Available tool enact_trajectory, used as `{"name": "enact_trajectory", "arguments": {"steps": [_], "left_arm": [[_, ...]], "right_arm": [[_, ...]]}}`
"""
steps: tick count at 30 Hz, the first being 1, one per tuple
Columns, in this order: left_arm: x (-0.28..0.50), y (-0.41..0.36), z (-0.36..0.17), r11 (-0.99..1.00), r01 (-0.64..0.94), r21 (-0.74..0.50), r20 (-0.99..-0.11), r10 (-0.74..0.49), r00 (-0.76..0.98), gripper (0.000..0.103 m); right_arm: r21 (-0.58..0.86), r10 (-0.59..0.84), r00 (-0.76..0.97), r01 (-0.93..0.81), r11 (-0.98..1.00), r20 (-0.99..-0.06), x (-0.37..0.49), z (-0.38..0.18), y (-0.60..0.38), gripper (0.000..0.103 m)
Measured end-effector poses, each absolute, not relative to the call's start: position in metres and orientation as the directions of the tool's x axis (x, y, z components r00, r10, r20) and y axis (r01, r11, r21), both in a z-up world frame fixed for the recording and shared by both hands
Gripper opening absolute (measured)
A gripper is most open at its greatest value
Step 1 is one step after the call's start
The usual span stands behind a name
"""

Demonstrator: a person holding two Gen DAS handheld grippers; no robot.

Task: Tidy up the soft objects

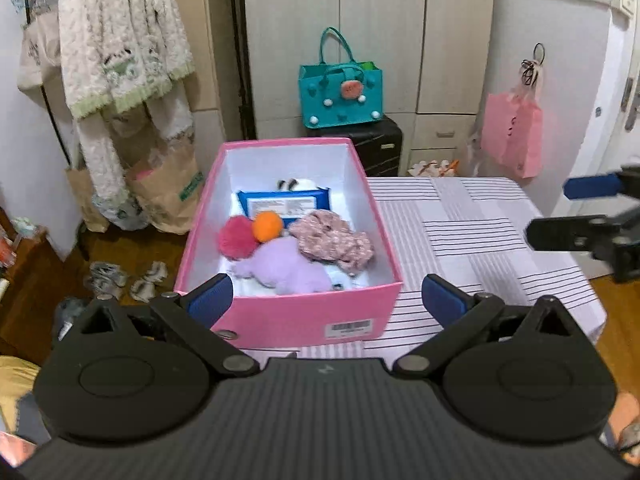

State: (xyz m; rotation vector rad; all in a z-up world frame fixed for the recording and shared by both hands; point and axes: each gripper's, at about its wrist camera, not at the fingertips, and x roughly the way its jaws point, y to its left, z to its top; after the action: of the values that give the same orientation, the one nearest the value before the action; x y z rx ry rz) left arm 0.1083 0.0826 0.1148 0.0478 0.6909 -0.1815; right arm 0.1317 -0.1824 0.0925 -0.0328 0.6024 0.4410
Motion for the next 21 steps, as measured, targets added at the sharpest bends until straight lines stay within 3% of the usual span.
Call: {"name": "enact_trajectory", "arguments": {"steps": [5, 13, 21], "left_arm": [[0.114, 0.075, 0.098, 0.986, 0.163, -0.040, -0.668, -0.147, 0.730, 0.102], [0.109, 0.074, 0.080, 0.990, 0.143, -0.021, -0.629, -0.124, 0.767, 0.102], [0.108, 0.069, 0.065, 0.990, 0.126, -0.060, -0.647, -0.135, 0.750, 0.102]], "right_arm": [[0.135, 0.413, 0.761, -0.402, 0.905, -0.501, 0.106, 0.091, -0.193, 0.100], [0.090, 0.344, 0.793, -0.348, 0.933, -0.503, 0.091, 0.077, -0.194, 0.103], [0.069, 0.238, 0.838, -0.235, 0.970, -0.490, 0.081, 0.063, -0.199, 0.103]]}}
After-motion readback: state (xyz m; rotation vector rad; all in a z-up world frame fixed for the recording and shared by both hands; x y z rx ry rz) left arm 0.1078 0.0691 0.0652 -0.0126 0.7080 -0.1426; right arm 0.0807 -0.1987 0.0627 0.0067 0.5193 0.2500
